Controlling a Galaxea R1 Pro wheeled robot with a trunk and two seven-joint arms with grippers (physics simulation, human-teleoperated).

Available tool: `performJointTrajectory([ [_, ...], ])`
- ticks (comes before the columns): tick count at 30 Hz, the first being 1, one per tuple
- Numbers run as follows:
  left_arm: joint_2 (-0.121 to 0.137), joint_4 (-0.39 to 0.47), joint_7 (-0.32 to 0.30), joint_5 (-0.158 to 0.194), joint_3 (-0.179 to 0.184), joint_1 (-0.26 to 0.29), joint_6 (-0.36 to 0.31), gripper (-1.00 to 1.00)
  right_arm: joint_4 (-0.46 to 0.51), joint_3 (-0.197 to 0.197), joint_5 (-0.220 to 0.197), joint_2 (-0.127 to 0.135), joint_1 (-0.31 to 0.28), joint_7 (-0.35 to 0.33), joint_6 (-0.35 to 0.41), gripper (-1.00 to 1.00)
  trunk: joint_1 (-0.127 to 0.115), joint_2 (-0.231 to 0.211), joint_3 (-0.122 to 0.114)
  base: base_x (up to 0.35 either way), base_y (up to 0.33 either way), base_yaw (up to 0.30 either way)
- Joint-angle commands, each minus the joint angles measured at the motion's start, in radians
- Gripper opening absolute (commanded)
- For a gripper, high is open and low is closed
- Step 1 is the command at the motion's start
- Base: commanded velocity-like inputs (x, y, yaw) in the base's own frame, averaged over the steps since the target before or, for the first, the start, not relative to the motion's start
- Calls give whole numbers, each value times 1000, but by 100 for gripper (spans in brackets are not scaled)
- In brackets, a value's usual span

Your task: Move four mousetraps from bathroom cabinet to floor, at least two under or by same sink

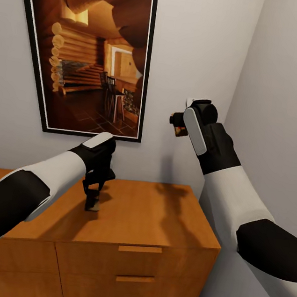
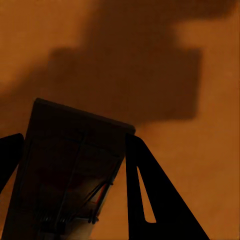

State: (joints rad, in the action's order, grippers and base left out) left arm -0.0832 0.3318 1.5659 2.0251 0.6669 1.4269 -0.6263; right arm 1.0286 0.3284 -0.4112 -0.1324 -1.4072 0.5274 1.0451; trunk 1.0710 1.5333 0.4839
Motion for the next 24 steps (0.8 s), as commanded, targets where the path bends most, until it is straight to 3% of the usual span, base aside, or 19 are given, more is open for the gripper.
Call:
performJointTrajectory([
  [1, 7, 1, 5, 10, 7, 1, -21, -100, 1, 2, -13, 0, -1, 12, 2, -100, 0, 1, 1, 0, 0, 0],
  [7, 26, -9, -6, 11, -1, 1, -40, -100, -3, 9, -23, -9, 10, 5, -3, -100, 0, 1, 1, 0, 0, 0],
  [24, 26, -14, -7, 11, -1, 1, -40, -100, -3, 10, -23, -9, 24, 5, -2, -100, 0, 1, 1, 0, 0, 0],
])
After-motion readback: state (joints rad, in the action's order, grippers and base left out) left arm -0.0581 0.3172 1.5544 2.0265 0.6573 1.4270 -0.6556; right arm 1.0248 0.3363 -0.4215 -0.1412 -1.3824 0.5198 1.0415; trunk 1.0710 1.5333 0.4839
